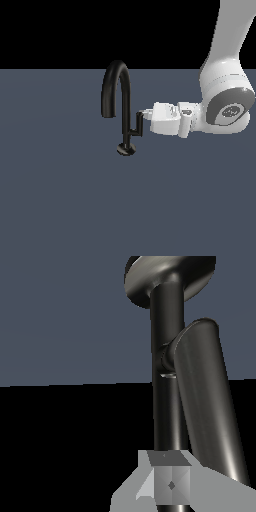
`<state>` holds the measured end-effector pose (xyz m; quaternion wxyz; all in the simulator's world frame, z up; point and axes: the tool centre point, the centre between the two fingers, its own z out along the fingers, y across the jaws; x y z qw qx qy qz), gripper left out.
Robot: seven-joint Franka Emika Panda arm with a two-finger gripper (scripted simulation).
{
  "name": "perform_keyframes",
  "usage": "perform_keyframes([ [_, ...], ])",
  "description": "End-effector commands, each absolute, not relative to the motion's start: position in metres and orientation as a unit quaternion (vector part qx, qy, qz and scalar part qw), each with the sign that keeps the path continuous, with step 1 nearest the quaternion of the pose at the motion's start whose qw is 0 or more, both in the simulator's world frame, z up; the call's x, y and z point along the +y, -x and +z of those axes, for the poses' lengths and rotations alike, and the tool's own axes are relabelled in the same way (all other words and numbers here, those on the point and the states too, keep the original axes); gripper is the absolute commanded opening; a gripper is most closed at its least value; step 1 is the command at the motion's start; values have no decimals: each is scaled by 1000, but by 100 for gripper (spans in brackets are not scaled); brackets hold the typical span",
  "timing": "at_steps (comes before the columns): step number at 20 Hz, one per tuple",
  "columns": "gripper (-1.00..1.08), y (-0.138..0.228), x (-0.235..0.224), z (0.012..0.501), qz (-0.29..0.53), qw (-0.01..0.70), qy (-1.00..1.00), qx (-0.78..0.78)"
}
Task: Turn on the faucet by rotating a designated handle.
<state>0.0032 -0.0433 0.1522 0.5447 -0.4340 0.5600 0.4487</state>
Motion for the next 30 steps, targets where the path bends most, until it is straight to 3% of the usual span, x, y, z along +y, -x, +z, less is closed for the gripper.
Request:
perform_keyframes([
  [1,-100,7,-41,156,452,544,434,558],
  [6,-100,10,-40,160,448,546,435,559],
  [20,-100,67,-28,137,452,544,434,558],
  [22,-100,55,-31,148,444,551,440,553],
  [30,-100,76,-26,102,450,546,436,557],
])
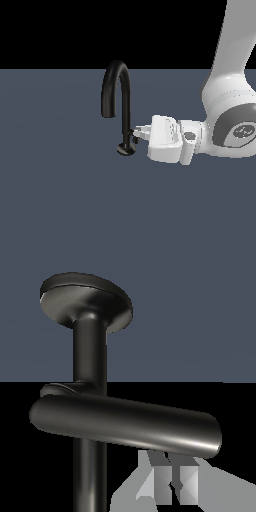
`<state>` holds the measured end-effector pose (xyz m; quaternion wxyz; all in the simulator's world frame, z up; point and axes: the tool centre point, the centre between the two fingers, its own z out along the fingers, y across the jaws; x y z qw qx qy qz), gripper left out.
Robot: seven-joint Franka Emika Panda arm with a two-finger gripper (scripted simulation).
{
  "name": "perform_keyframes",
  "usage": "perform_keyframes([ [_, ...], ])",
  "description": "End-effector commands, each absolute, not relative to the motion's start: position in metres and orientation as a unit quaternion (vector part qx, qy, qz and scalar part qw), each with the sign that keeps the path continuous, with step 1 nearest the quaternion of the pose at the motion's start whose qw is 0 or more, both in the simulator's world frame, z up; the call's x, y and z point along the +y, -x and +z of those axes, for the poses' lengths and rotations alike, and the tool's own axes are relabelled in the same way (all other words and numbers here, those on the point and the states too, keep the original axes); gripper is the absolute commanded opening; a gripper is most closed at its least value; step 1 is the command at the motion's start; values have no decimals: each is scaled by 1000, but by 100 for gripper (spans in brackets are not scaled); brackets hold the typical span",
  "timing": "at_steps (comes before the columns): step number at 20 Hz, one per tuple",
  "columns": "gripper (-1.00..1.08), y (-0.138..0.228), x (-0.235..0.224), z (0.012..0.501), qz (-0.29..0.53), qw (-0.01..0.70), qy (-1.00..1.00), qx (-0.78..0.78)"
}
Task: Turn on the faucet by rotating a designated handle.
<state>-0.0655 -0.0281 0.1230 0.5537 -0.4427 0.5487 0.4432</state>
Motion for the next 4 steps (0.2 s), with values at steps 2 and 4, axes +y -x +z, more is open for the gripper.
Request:
perform_keyframes([
  [2,-100,82,-25,91,451,545,435,558],
  [4,-100,84,-24,85,452,544,434,558],
])
